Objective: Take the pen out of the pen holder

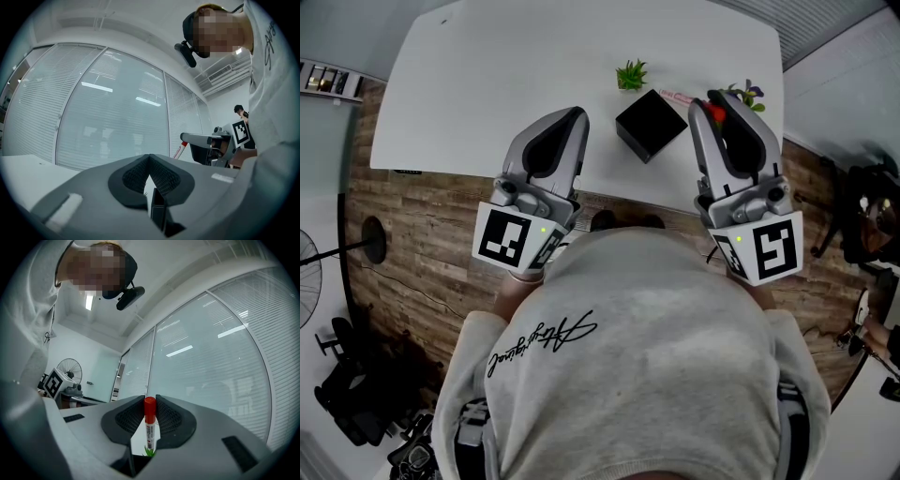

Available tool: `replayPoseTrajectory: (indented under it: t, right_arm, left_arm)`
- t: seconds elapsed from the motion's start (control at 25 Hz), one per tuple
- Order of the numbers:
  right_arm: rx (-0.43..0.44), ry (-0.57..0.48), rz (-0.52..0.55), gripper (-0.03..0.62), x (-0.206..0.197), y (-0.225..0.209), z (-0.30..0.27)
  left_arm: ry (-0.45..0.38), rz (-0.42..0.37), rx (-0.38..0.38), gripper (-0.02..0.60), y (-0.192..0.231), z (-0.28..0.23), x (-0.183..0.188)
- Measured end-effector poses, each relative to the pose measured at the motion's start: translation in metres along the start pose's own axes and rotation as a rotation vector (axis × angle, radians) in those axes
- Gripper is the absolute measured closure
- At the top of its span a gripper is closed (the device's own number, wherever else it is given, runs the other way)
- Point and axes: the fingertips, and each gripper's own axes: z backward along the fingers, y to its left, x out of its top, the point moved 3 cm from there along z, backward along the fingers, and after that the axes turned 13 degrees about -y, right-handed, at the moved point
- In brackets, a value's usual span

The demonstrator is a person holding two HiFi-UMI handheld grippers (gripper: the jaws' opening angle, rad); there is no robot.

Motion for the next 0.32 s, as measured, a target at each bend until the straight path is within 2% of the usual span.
replayPoseTrajectory:
  t: [0.32]
  right_arm:
    - [0.004,0.001,0.003,0.525,0.0024,0.0024,0.0002]
  left_arm:
    - [0.006,-0.001,-0.003,0.581,-0.0009,0.0017,0.0]
